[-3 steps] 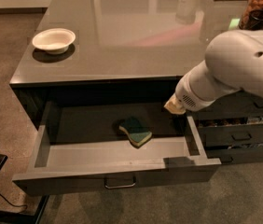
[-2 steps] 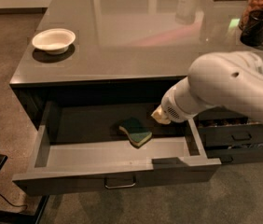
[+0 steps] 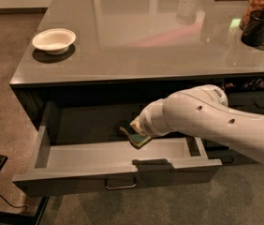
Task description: Pick sponge from top drawer and place on counter
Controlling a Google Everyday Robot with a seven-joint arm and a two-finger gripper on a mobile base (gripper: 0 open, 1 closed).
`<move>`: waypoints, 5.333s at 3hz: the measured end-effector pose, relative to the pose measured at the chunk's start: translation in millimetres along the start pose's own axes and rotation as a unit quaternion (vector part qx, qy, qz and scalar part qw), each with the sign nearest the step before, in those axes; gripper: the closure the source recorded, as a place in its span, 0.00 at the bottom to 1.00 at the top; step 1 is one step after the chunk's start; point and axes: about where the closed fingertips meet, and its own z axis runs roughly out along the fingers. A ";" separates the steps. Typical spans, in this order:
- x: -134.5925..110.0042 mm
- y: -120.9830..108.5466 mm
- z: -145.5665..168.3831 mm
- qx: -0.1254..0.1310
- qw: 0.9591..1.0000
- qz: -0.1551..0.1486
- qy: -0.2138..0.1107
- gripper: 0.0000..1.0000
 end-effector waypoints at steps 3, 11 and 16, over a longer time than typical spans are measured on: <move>15.2 -11.2 23.2 0.018 1.000 0.016 0.003 0.57; 42.7 -26.4 133.3 -0.023 0.999 0.022 -0.006 0.47; -19.3 2.1 76.1 -0.067 0.993 -0.094 -0.010 1.00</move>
Offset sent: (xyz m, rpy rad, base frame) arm 0.0081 -0.0106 -0.0256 -0.0133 -0.0022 -0.0611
